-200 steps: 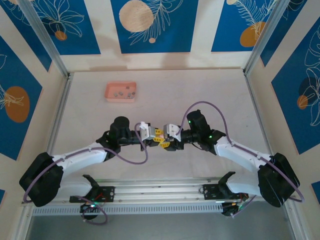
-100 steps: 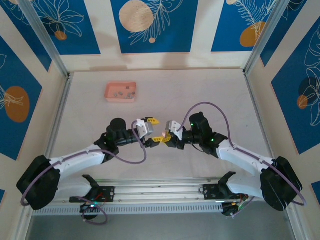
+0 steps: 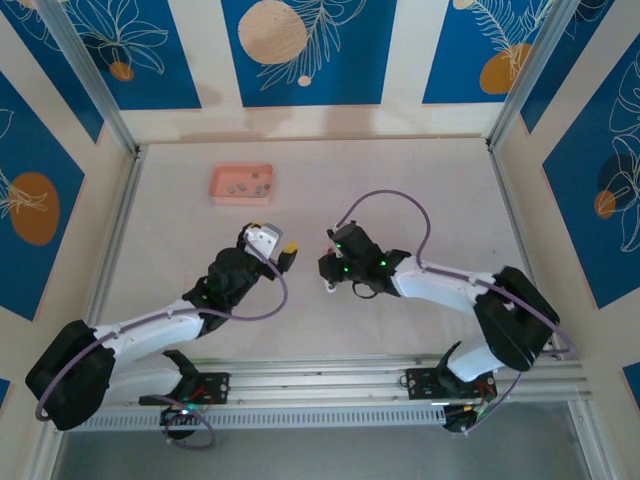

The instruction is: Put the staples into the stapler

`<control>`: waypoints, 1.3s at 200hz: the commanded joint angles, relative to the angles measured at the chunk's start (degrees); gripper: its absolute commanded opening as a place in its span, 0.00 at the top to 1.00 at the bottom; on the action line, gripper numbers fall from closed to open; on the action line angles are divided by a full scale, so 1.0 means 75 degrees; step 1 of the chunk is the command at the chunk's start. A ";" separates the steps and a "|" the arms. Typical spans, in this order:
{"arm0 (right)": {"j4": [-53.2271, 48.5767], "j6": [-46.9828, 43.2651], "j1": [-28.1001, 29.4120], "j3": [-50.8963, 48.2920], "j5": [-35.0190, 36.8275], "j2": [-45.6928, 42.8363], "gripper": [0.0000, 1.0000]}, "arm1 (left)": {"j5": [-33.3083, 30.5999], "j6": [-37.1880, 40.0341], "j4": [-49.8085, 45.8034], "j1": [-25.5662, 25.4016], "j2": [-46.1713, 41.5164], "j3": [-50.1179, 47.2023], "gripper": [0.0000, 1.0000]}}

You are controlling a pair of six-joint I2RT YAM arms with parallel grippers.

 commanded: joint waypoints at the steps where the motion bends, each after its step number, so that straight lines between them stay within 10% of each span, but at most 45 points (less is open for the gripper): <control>1: -0.1082 0.1377 0.0304 0.0780 0.1541 0.0546 0.87 | -0.0602 -0.0318 -0.0140 -0.0036 -0.0170 -0.0151 0.22; 139: -0.1236 0.1703 0.0564 0.2620 0.2152 0.2816 0.77 | -0.0981 -0.0175 -0.0265 -0.0037 -0.0400 -0.0368 0.22; 260: -0.1929 0.1894 0.0545 0.2543 0.2122 0.1741 0.48 | -0.0836 -0.0024 -0.0327 -0.0032 -0.0308 -0.0284 0.21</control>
